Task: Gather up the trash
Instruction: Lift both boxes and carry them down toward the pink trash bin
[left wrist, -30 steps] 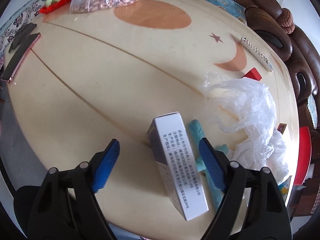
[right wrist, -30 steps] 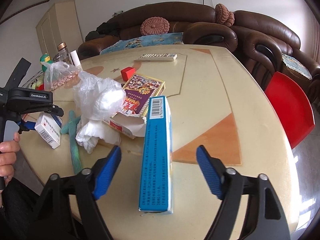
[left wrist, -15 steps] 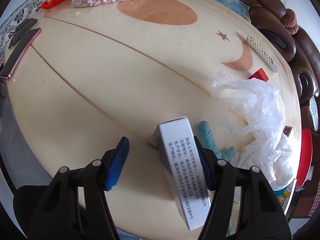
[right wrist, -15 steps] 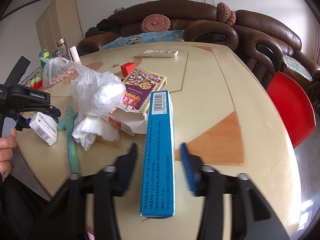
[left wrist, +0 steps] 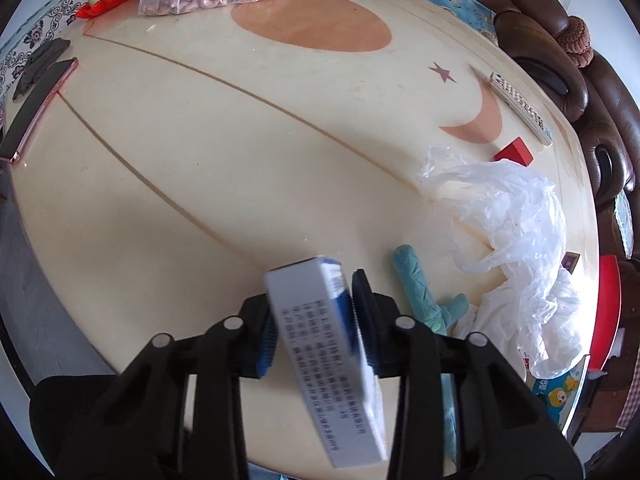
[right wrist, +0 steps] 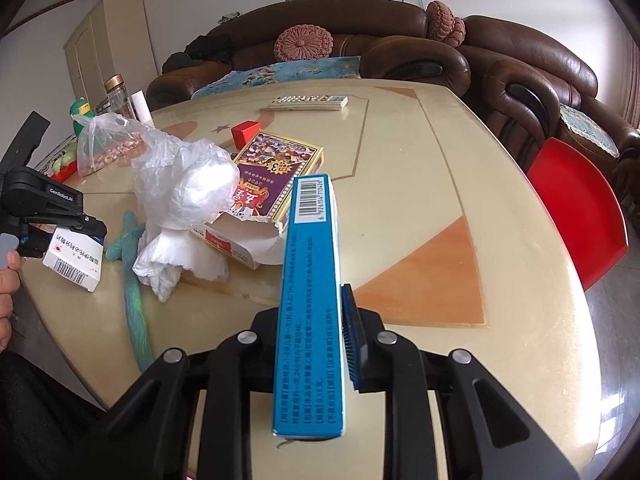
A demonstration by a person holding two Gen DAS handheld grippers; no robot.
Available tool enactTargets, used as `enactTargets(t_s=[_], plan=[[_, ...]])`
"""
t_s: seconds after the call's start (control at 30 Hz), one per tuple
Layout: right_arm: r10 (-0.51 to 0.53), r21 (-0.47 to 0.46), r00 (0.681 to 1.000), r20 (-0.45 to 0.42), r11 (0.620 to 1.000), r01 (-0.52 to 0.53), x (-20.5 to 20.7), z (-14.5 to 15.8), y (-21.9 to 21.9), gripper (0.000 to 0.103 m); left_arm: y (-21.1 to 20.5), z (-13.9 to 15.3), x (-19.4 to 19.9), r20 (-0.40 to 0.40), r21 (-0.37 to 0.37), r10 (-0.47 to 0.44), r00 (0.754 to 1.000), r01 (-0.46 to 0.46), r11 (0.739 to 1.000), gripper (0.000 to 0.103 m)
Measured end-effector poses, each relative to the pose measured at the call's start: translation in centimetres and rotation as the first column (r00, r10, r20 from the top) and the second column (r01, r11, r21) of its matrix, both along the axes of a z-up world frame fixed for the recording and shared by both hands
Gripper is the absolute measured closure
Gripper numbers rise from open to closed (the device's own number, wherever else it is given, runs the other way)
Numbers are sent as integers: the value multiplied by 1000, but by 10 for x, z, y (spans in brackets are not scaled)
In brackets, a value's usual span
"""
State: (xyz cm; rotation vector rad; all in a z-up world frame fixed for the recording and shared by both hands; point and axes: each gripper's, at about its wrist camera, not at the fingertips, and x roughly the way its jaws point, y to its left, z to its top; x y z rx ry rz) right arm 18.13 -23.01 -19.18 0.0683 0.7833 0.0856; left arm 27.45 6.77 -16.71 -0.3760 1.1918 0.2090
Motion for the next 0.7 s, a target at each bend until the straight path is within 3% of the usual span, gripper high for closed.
enactTargets(t_s=[0.43, 0.7], plan=[[-34, 3, 999, 10, 999, 34, -1, 5, 0, 81, 5, 17, -7, 70, 32, -26, 997, 24, 999, 79], [-43, -9, 999, 31, 999, 43, -5, 13, 6, 81, 0, 33, -20, 139, 74, -96, 986, 86, 994, 82]])
